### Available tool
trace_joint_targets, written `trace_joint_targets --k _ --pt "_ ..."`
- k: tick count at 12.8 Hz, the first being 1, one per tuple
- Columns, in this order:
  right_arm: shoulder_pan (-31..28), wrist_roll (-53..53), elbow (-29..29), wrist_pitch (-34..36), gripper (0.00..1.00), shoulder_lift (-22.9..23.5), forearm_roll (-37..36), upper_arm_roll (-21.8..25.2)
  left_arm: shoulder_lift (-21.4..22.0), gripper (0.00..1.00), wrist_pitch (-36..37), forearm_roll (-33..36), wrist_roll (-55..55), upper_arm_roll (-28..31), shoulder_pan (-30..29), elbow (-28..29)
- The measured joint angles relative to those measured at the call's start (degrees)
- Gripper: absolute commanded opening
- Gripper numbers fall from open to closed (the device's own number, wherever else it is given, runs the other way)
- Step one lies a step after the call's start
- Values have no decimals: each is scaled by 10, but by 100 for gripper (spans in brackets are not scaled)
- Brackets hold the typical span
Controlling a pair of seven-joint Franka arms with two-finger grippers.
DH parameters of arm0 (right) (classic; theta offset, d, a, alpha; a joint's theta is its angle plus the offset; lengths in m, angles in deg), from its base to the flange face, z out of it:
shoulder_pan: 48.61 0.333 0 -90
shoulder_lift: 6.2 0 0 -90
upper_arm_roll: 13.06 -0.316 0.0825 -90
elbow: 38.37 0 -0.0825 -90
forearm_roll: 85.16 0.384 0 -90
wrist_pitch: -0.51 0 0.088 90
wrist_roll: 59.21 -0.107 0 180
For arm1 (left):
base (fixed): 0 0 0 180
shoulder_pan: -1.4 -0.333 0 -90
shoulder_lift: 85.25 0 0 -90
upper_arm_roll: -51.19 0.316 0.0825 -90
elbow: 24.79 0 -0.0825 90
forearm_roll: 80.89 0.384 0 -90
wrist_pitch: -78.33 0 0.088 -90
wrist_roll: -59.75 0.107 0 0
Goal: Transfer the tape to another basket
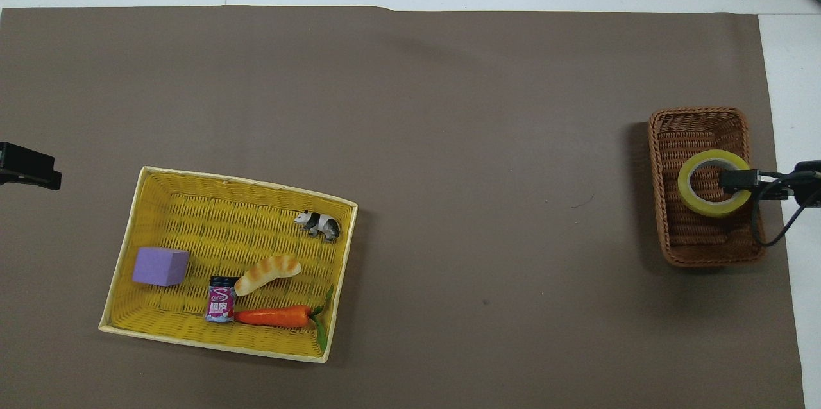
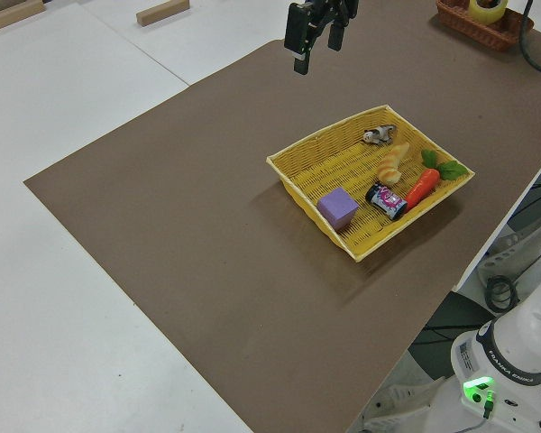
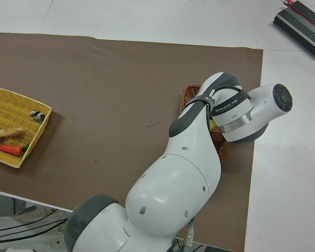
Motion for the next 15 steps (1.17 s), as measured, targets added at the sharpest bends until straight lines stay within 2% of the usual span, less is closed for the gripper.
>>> trace_joint_targets --k 1,2,3,4,8,12,13,15 --pt "1 0 0 -5 0 5 1 0 0 100 0 0 4 0 -2 0" --pt "3 0 0 -6 22 9 1 -1 0 100 0 0 6 0 -6 0" --pt "6 0 0 -6 87 11 1 -1 0 100 0 -2 8 0 -8 0" --pt "8 0 0 -6 100 12 1 -1 0 100 0 -2 10 -1 -8 1" --pt "8 0 10 -6 100 12 2 -2 3 100 0 -3 11 -5 -8 0" --pt "11 -5 58 -16 100 13 -2 -1 5 100 0 -3 11 -4 -10 0" --pt "20 -18 74 -31 100 12 -23 -1 5 100 0 -3 11 -4 -12 0" --pt "58 -82 99 -70 100 3 -109 -2 5 100 0 -3 11 -4 -12 0"
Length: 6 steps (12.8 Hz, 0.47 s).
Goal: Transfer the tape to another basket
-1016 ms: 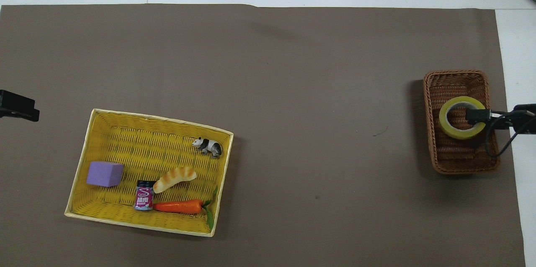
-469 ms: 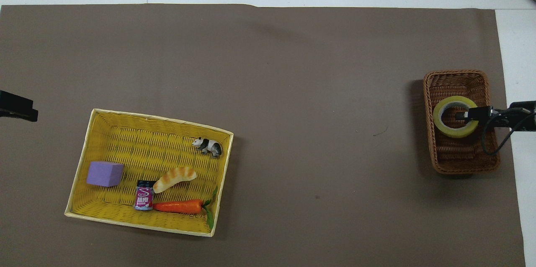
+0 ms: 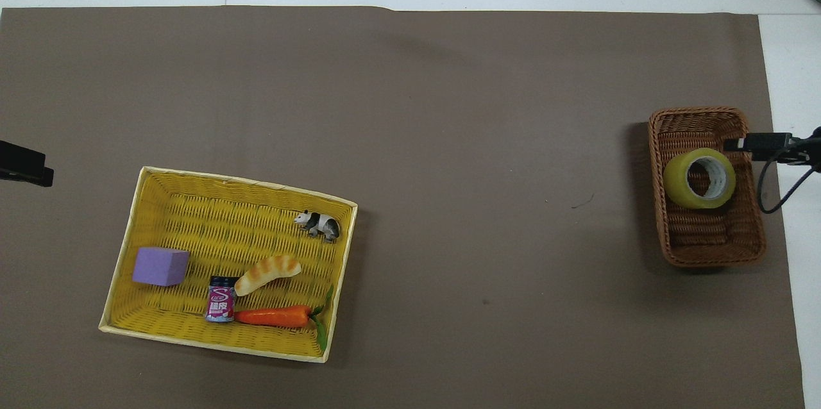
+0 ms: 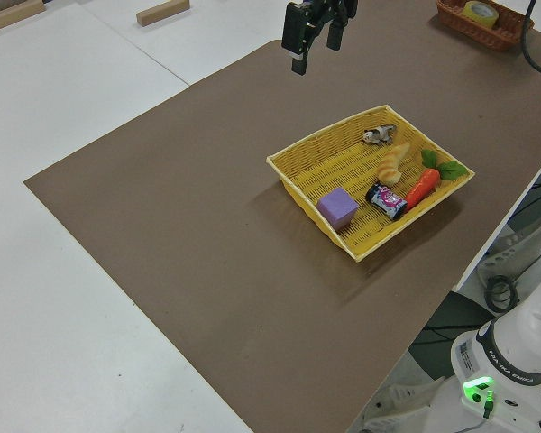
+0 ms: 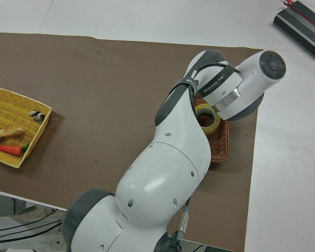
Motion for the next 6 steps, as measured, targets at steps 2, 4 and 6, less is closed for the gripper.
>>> trace_joint_targets --k 2,4,6 --pt "45 -73 9 -8 100 -22 -69 -1 0 100 0 0 0 0 0 0" --pt "81 -140 9 -4 100 -48 -112 -2 0 100 0 0 0 0 0 0" --pt "108 -195 9 24 100 -70 -149 -3 0 100 0 0 0 0 0 0"
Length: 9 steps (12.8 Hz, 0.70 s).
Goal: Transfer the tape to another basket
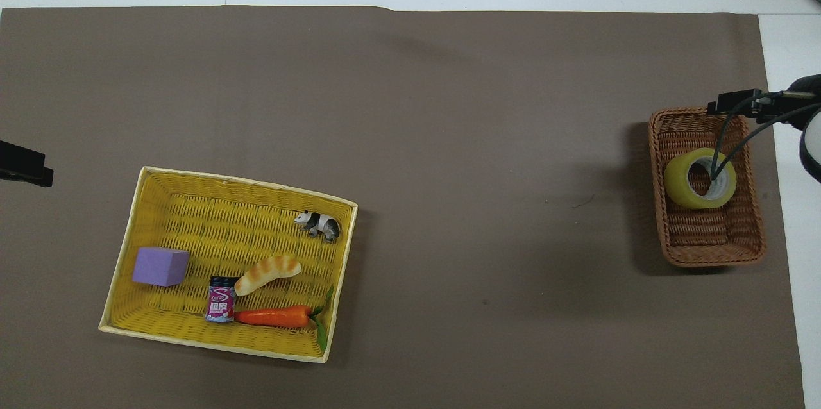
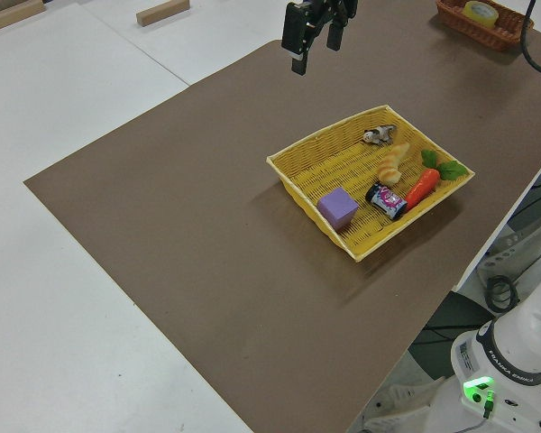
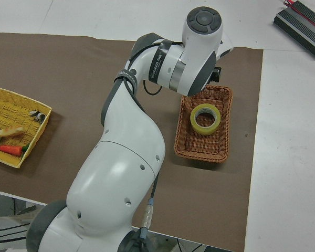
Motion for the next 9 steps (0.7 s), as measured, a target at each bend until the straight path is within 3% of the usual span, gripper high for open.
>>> trace_joint_targets --k 5,9 --pt "89 -153 -3 100 100 -60 -57 -1 0 100 0 0 0 0 0 0" --pt "163 -240 -21 131 100 -102 -60 -4 0 100 0 0 0 0 0 0"
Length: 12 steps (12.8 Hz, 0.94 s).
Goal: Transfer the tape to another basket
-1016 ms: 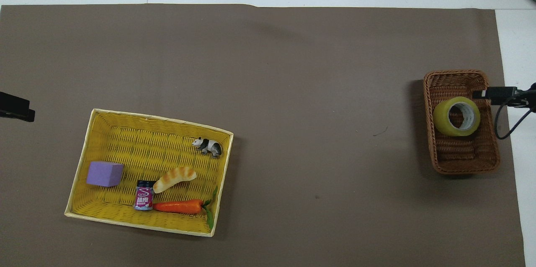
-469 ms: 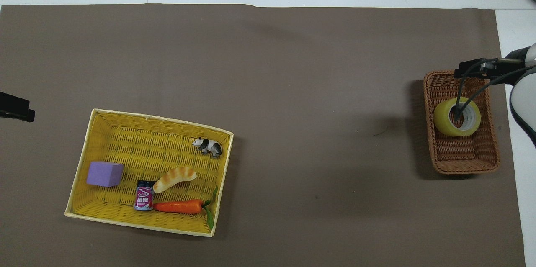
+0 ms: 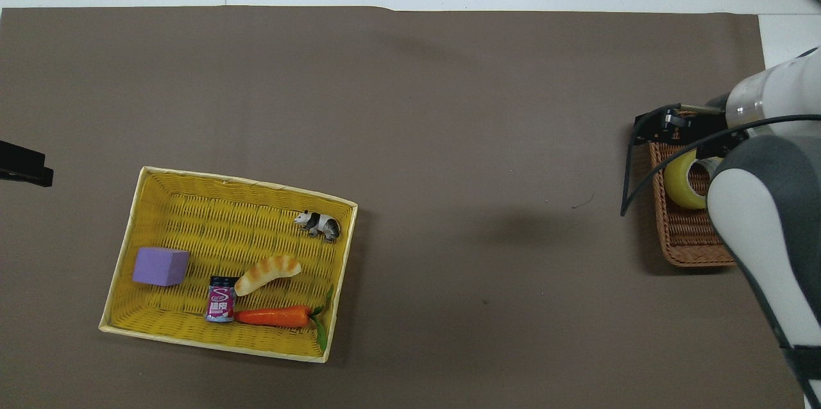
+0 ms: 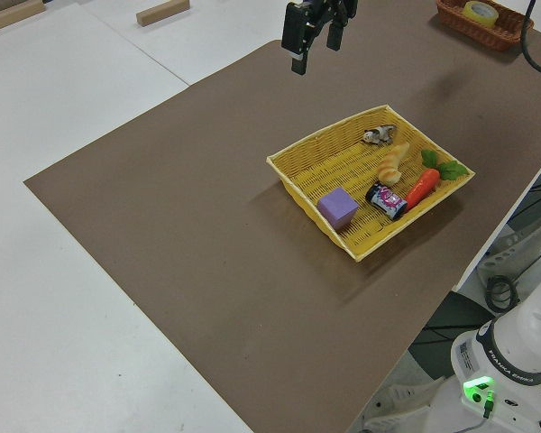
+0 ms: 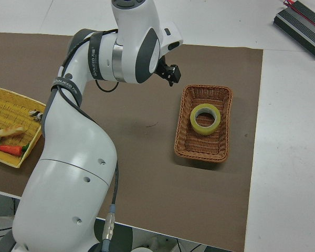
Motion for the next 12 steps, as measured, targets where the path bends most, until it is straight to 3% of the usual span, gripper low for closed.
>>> trace_joint_targets --k 3,7,12 --pt "7 -5 10 31 100 -32 0 -3 0 100 0 0 0 0 0 0" --pt "-2 20 88 143 100 -59 -13 6 0 100 0 0 0 0 0 0" --pt "2 62 91 154 100 -63 -31 -2 0 100 0 0 0 0 0 0"
